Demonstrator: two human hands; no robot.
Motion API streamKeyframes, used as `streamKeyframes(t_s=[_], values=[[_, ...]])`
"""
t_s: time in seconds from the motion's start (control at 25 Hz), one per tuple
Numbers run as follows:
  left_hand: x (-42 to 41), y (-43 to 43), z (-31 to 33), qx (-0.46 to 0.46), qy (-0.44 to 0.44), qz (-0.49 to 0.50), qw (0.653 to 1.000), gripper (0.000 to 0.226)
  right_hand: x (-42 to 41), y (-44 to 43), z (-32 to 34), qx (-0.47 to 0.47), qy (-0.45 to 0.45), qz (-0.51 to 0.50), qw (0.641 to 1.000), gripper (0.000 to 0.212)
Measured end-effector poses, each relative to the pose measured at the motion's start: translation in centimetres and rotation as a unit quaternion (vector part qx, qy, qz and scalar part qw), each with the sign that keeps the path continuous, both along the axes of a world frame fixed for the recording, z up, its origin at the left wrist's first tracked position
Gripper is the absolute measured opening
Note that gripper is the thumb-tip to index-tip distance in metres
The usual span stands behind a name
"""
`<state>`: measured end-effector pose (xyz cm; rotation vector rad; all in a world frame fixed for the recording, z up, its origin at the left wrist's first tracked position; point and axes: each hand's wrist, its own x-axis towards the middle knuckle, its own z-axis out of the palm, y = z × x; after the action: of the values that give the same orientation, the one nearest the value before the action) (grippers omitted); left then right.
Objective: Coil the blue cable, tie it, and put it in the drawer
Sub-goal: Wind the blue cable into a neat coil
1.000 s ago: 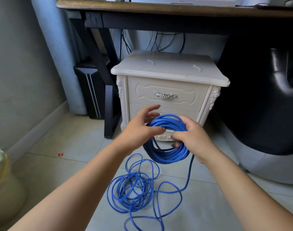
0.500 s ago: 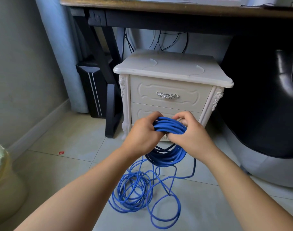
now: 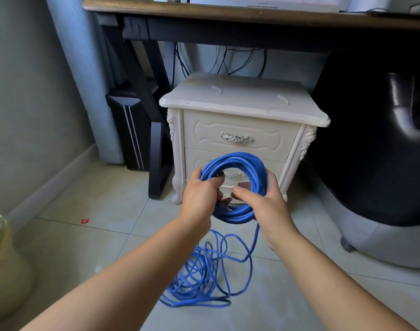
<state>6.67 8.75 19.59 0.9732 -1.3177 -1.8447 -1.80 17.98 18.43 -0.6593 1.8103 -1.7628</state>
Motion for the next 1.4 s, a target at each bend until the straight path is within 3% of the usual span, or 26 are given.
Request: streamKeyframes(t_s=[0.16, 0.28, 0.36, 0.48, 0.56, 0.68, 0.76, 0.84, 0.96, 1.04, 1.24, 1.4], values=[[0.2, 0.2, -0.5, 0.021, -0.015, -0.055, 0.998, 0.013, -0.5, 0.0, 0.3, -0.001, 0.028, -0.047, 0.999, 0.028], [0.6, -0.5, 0.0, -0.106, -0.124, -0.098, 0.982, 0.03, -1.0, 0.2, 1.1, 0.024, 0.1, -0.06, 0.993, 0.029], [0.8, -0.8, 0.5, -0.213, -0.148, -0.113, 0.959, 0.044, -1.2, 0.4, 1.4, 0.052, 0.169, -0.033, 0.984, 0.037], [0.9, -1.2, 0.4, -0.387, -0.148, -0.128, 0.901, 0.067, -0.9, 0.4, 1.3, 0.124, 0.304, 0.031, 0.944, 0.039], [1.0, -1.2, 0.3, -0.453, -0.159, -0.166, 0.862, 0.072, -0.6, 0.3, 1.1, 0.174, 0.4, 0.065, 0.898, 0.037], [1.0, -1.0, 0.4, -0.477, -0.23, -0.19, 0.827, 0.05, -0.4, 0.2, 1.3, 0.202, 0.467, 0.079, 0.857, 0.041], [0.9, -0.9, 0.4, -0.459, -0.255, -0.18, 0.832, 0.024, -0.5, 0.2, 1.4, 0.195, 0.432, 0.077, 0.877, 0.044], [0.8, -1.0, 0.4, -0.414, -0.231, -0.167, 0.864, 0.014, -1.0, 0.3, 1.6, 0.174, 0.36, 0.059, 0.915, 0.047], [0.7, -1.3, 0.4, -0.309, -0.168, -0.137, 0.926, 0.01, -1.7, 0.5, 1.9, 0.17, 0.25, 0.055, 0.952, 0.043], [0.5, -1.2, 0.3, -0.252, -0.146, -0.119, 0.949, 0.008, -2.0, 0.8, 1.6, 0.17, 0.196, 0.064, 0.964, 0.04], [0.2, -1.2, 0.2, -0.131, -0.072, -0.044, 0.988, 0.009, -2.2, 1.4, 1.7, 0.117, 0.08, 0.087, 0.986, 0.037], [0.2, -0.9, 0.3, -0.039, -0.034, 0.005, 0.999, 0.014, -1.2, 1.2, 1.0, 0.082, 0.008, 0.079, 0.993, 0.051]])
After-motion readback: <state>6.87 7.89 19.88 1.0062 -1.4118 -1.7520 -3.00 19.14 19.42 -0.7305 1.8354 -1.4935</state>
